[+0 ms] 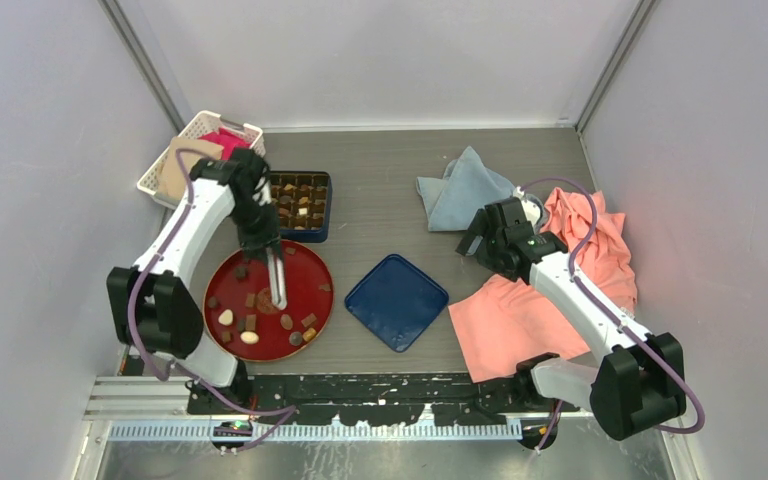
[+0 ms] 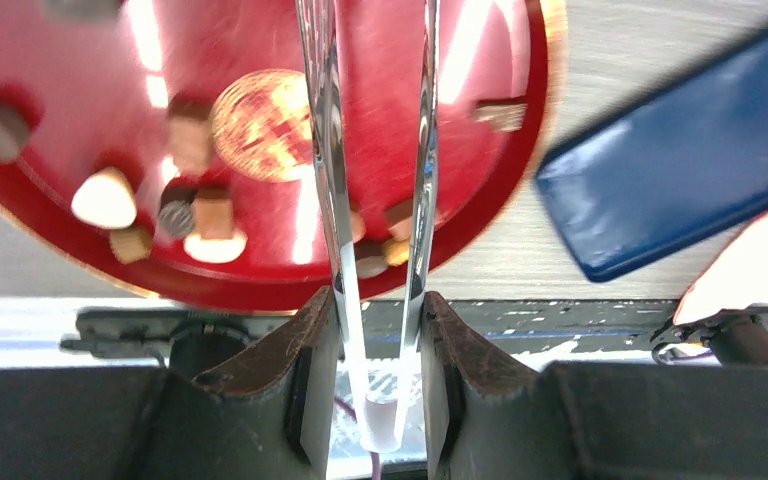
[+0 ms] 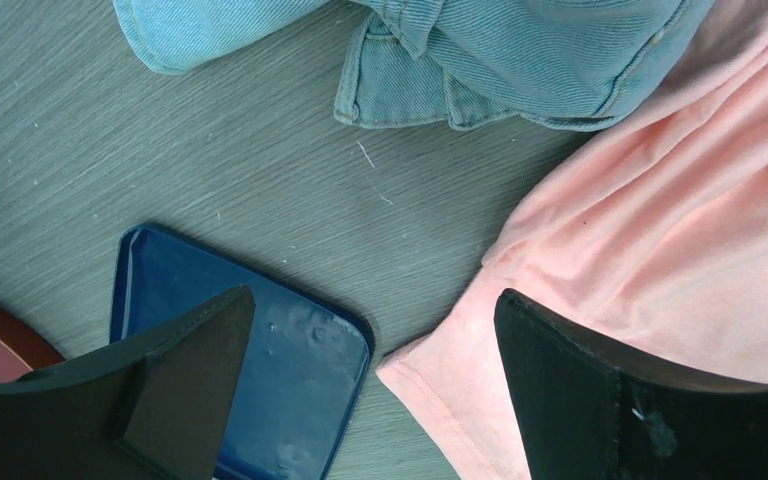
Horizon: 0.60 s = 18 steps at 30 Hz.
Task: Pack the chocolate
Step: Pick up the fake chocolate from the plate.
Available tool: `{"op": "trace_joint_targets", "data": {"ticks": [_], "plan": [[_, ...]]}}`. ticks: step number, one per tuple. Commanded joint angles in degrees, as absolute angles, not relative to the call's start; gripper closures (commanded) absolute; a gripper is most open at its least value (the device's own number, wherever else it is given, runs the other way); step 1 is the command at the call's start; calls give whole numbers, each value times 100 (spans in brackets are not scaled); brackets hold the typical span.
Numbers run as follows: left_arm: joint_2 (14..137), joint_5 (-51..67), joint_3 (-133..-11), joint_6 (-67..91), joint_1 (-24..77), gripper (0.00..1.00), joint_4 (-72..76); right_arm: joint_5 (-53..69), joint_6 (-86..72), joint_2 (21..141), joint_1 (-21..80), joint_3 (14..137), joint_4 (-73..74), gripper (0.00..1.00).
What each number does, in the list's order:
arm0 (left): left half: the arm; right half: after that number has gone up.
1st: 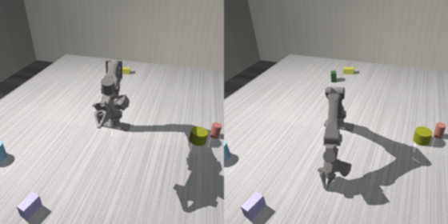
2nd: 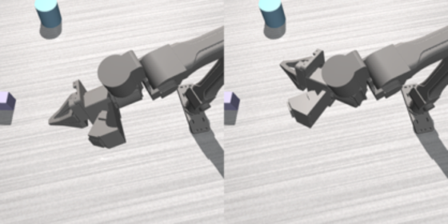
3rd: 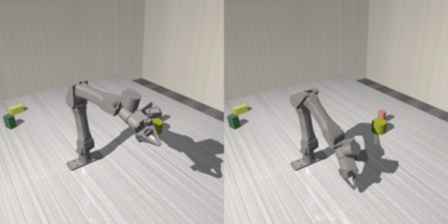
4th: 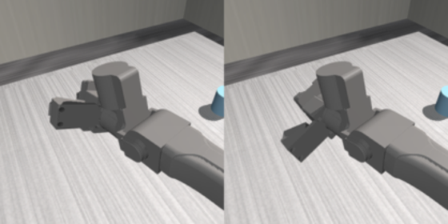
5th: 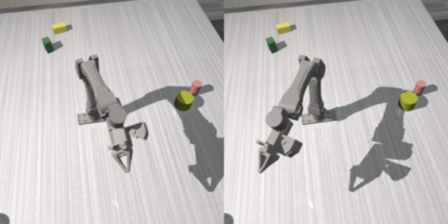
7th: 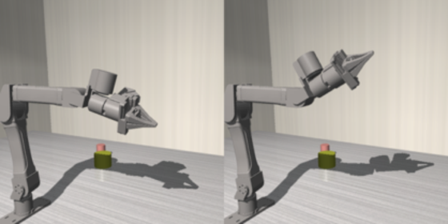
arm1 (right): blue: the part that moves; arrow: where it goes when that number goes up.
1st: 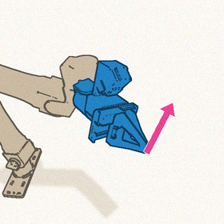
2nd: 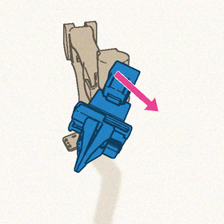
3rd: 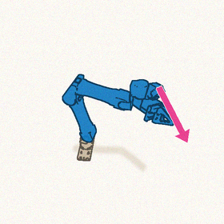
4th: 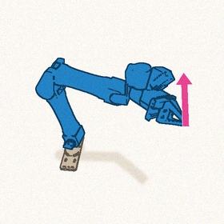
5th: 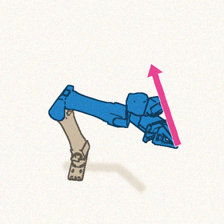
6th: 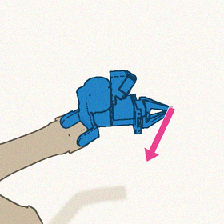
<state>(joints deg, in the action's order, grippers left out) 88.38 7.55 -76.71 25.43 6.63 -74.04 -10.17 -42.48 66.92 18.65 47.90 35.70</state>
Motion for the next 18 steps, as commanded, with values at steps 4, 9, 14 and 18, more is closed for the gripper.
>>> {"op": "trace_joint_targets", "data": {"ticks": [4, 9, 14, 18], "plan": [[9875, 1004, -9569, 2220, 1287, 100, -7550, -1073, -4325, 6633, 1898, 4999, 3396, 4], [10932, 1024, -10672, 2051, 1405, 100, -7595, -1206, -4298, 6628, 1891, 5150, 3555, 4], [11906, 818, -11804, 1865, 1411, 100, -7850, -1284, -4277, 6684, 1898, 5272, 3628, 5], [12464, 701, -12644, 1847, 1415, 100, -8195, -1307, -4277, 6823, 1893, 5422, 3708, 5]]}}
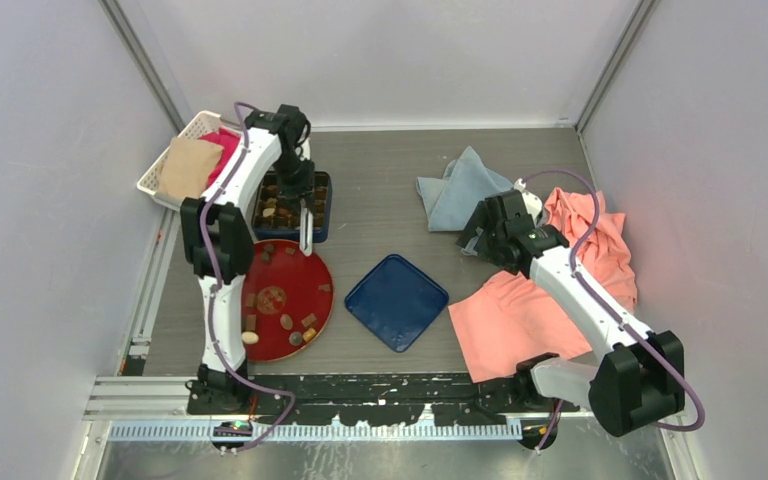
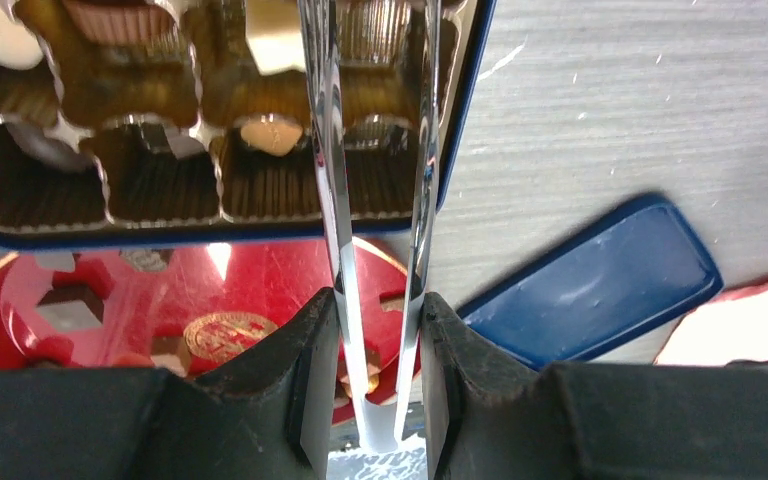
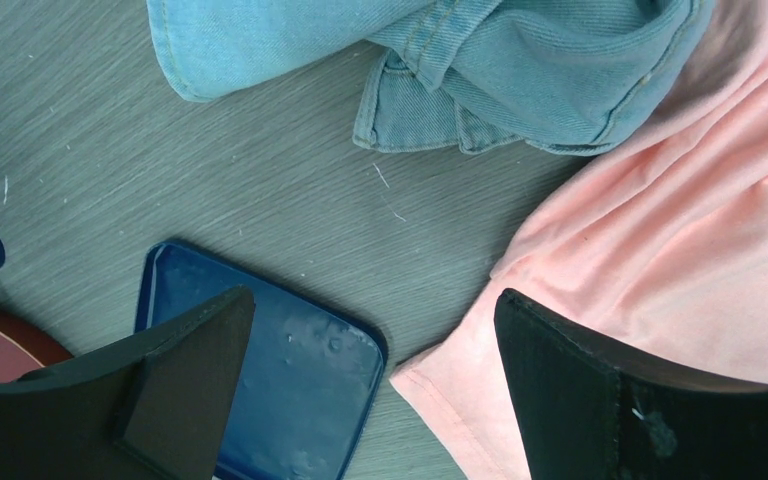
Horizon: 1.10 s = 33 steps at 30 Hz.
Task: Pack the chocolate
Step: Pick up the fake chocolate from the plate, then place the fake chocolate in the packing box.
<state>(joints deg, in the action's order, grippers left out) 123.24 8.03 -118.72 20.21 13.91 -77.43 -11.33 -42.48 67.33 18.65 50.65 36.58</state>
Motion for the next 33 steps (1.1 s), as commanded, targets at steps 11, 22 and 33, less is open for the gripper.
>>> {"op": "trace_joint_targets", "data": {"ticks": [11, 22, 33], "plan": [[12902, 802, -13108, 2244, 1433, 100, -7971, -1172, -4301, 7136, 1901, 5642, 3717, 5], [13029, 1225, -13636, 1145, 1425, 100, -8289, -1367, -4429, 6823, 1907, 5477, 3636, 5], [13045, 878, -13403, 1253, 1362, 100, -8473, -1310, -4053, 6759, 1905, 5339, 3694, 4]]}}
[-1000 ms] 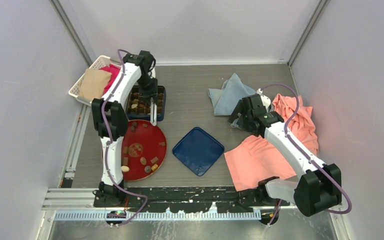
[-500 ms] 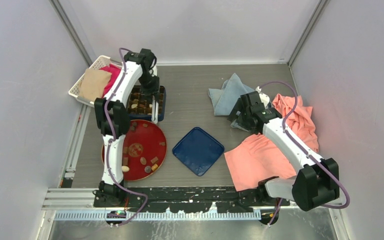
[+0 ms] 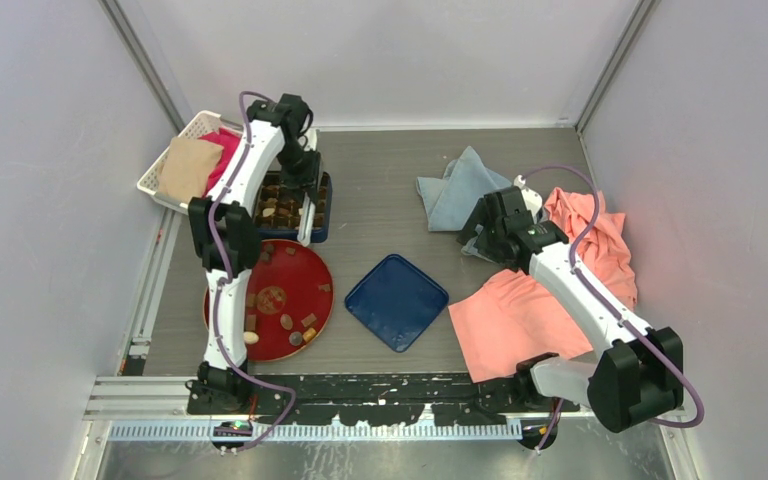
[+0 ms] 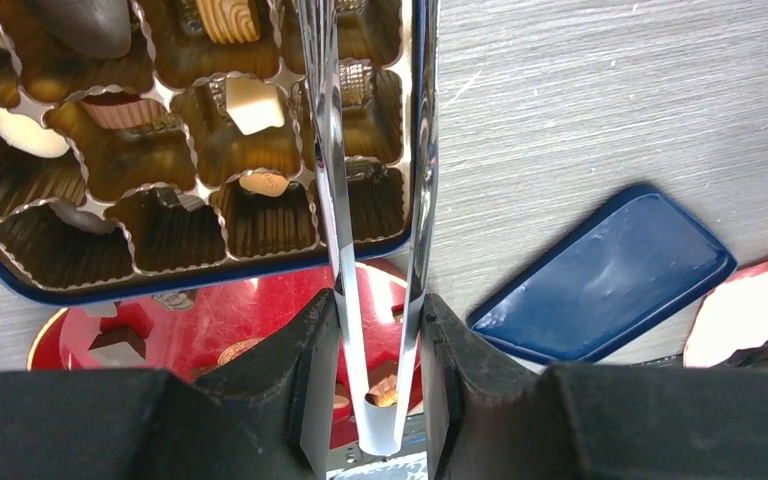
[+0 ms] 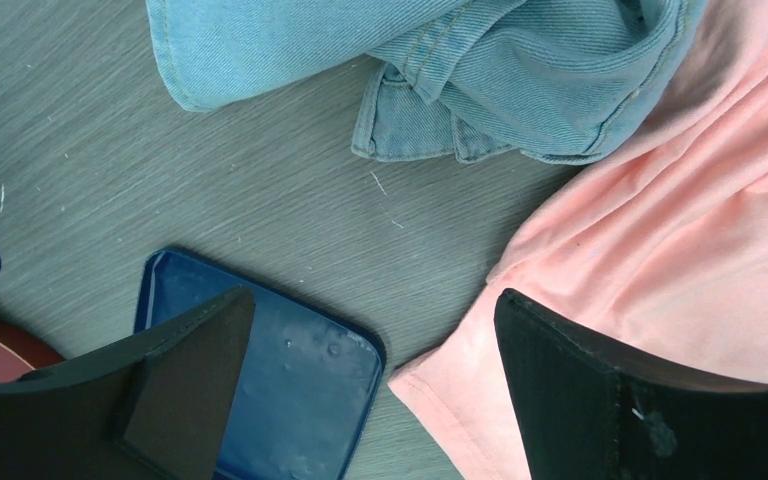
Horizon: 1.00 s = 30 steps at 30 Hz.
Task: Pack the chocolate
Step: Place the fake chocolate in the packing box.
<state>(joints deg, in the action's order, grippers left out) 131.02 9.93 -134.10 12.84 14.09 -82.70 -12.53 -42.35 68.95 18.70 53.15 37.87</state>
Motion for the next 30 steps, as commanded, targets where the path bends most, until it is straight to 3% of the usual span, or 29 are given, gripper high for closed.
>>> {"op": "trace_joint_targets", "data": {"ticks": [1, 30], "plan": [[13025, 852, -13340, 1275, 1362, 100, -8496, -1310, -4045, 6752, 1907, 5331, 3692, 4], [13553, 784, -13628, 1546, 1386, 100, -8329, -1361, -4093, 6536, 1887, 5063, 3612, 4]]}}
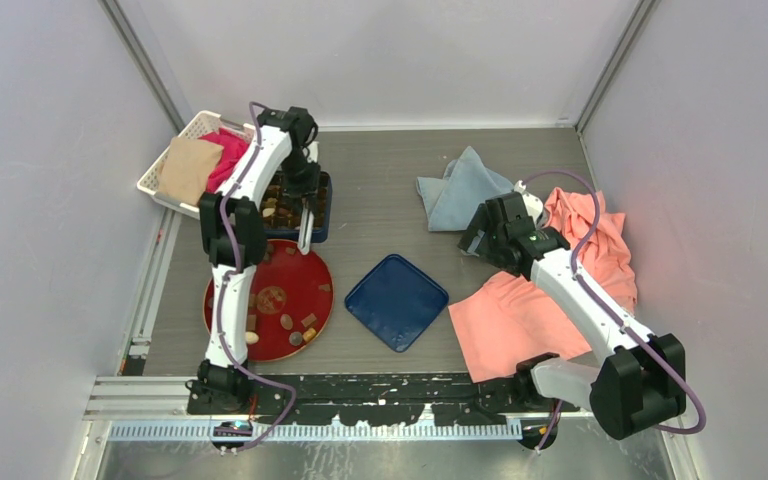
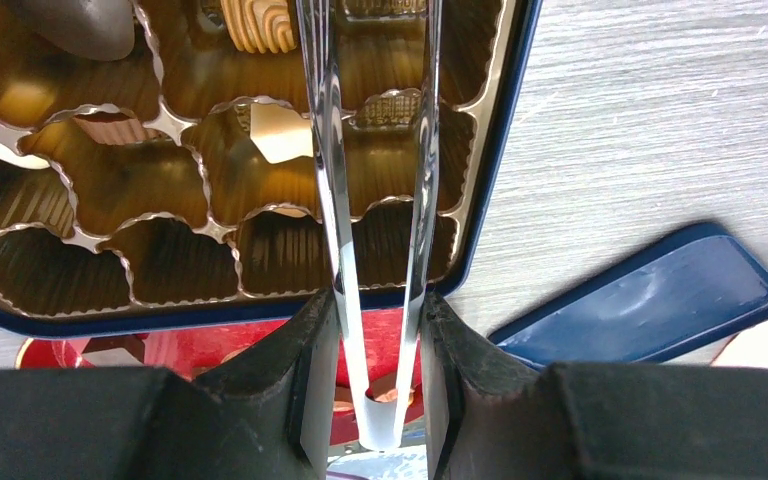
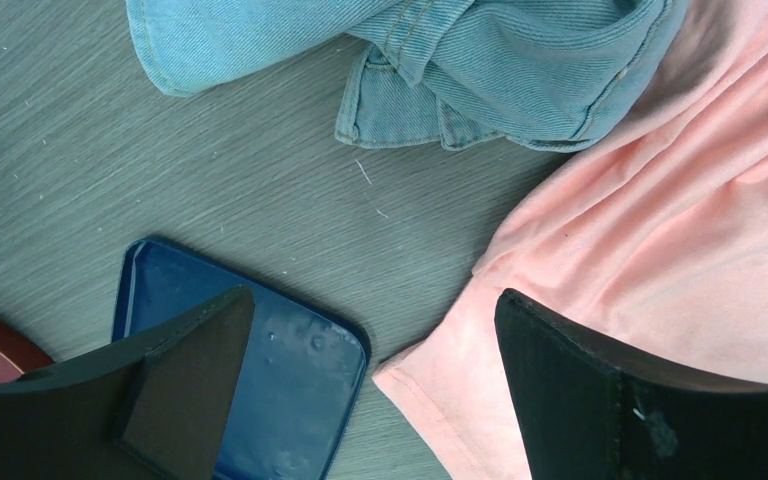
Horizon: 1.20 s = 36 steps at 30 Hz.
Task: Pack the chocolate
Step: Place the fake chocolate in the packing box.
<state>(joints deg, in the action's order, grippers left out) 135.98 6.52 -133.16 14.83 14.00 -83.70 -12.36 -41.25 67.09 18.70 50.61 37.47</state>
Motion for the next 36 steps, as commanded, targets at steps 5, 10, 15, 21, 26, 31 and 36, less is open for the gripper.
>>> {"op": "trace_joint_targets", "data": {"ticks": [5, 10, 15, 21, 26, 31, 36], "plan": [[13598, 896, -13645, 1578, 1389, 100, -8315, -1295, -4113, 6555, 1884, 5037, 3596, 4], [13603, 892, -13602, 1573, 1389, 100, -8330, -1325, -4113, 6540, 1881, 5011, 3594, 4], [13623, 852, -13614, 1612, 1395, 93, -8341, -1327, -4130, 6522, 1887, 5002, 3594, 4], [13593, 846, -13632, 1651, 1415, 86, -8334, -1344, -4140, 6487, 1883, 4984, 3609, 4], [13570, 839, -13632, 1659, 1424, 82, -8349, -1345, -4143, 6477, 1885, 4977, 3610, 4], [13541, 852, -13645, 1676, 1424, 81, -8324, -1358, -4156, 6445, 1887, 4975, 3614, 4], [13535, 851, -13649, 1679, 1441, 79, -8324, -1369, -4158, 6433, 1884, 4966, 3616, 4]]}}
